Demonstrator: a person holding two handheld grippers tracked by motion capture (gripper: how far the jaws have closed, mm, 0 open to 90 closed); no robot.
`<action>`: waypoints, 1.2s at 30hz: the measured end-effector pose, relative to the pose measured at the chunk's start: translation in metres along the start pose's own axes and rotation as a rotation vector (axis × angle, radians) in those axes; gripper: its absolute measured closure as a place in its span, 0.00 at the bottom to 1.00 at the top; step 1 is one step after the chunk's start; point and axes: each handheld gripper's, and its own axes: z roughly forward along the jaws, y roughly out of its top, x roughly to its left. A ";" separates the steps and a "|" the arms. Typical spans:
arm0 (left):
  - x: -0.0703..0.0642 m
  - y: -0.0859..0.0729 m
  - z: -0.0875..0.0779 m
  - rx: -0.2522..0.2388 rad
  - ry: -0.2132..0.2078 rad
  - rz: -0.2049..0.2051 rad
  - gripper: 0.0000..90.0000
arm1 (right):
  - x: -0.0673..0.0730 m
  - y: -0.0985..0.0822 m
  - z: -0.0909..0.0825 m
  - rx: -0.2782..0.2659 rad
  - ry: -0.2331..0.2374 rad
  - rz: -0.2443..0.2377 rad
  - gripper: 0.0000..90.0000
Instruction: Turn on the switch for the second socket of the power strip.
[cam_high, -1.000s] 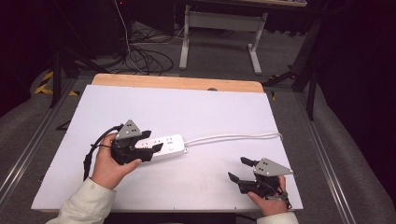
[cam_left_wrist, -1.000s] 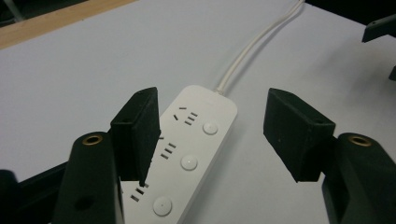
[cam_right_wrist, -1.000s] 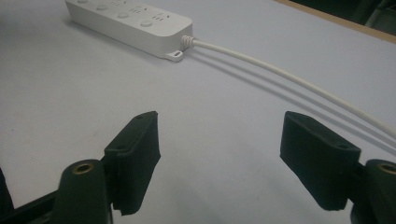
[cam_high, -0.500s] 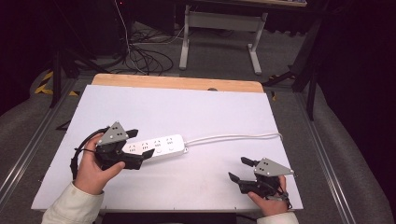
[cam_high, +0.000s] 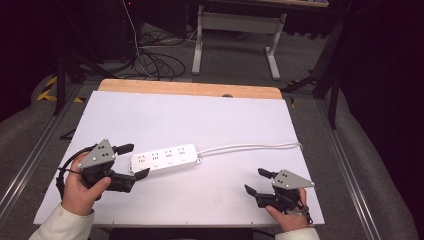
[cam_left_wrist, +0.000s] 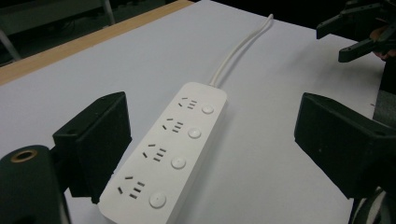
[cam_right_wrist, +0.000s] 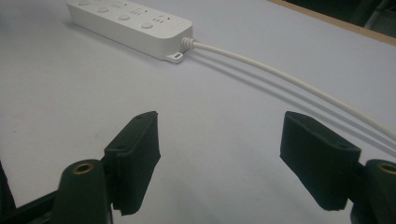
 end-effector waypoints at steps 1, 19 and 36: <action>0.001 -0.002 -0.001 -0.005 0.000 -0.002 0.12 | 0.000 0.000 0.000 0.000 0.000 0.000 0.32; 0.009 -0.054 -0.018 -0.078 0.058 0.004 0.09 | 0.000 0.000 0.000 -0.007 0.001 0.008 0.32; 0.018 -0.094 -0.021 -0.023 0.112 -0.027 0.09 | -0.001 -0.001 -0.002 -0.014 0.009 0.014 0.32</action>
